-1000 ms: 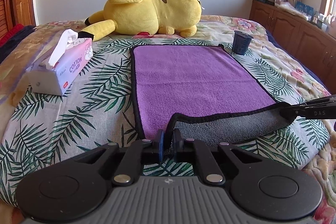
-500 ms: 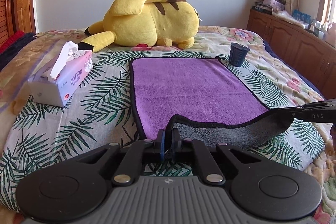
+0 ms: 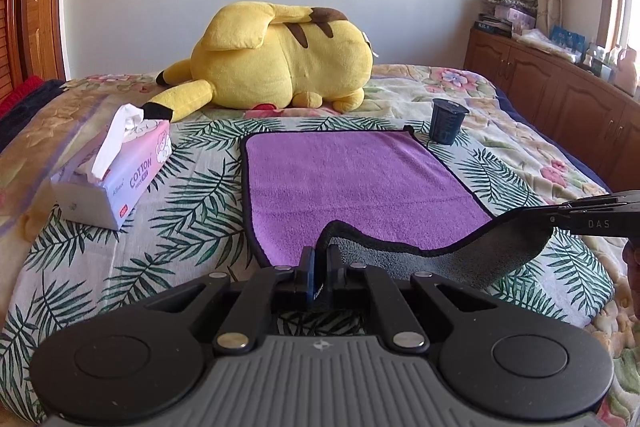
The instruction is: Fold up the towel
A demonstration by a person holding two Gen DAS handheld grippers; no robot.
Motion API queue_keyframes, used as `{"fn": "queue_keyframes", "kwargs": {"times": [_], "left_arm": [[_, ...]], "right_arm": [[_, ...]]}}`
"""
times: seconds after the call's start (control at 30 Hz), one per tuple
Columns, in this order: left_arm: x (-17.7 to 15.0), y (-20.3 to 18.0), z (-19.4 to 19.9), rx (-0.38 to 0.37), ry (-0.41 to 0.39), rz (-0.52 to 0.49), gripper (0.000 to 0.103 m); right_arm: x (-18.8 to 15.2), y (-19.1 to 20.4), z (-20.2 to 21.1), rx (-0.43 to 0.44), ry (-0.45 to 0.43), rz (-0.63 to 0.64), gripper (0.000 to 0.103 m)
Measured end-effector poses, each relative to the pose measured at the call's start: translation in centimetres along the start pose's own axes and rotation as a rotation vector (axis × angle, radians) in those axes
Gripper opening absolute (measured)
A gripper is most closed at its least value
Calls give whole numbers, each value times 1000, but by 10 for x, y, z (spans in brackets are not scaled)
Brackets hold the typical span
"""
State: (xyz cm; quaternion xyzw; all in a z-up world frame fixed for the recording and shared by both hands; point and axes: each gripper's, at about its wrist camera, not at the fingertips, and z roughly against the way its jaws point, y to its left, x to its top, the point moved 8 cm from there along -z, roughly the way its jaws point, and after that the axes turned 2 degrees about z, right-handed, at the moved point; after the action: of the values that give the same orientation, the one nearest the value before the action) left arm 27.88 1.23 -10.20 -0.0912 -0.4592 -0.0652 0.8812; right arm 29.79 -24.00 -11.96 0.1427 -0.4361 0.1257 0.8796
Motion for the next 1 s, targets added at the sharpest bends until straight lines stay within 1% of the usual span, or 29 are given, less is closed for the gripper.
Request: {"fn": "queue_keyframes", "kwargs": {"times": [0.37,0.57,0.87,1.0], "left_arm": [[23,-1,1,-12,-45,-6,0],[35,-1,-2,-8,-64,-34,0],[53,6,-9,-14,-76,-40,0],[64,8,-13,1,-85,-52,0]], "right_arm": [[21,-1,5,11,-63,28,4],[35,-2,3,13,-82,39,4],[56,-4,3,10,-124,65,4],[67,-9,0,-5,-145,70,4]]}}
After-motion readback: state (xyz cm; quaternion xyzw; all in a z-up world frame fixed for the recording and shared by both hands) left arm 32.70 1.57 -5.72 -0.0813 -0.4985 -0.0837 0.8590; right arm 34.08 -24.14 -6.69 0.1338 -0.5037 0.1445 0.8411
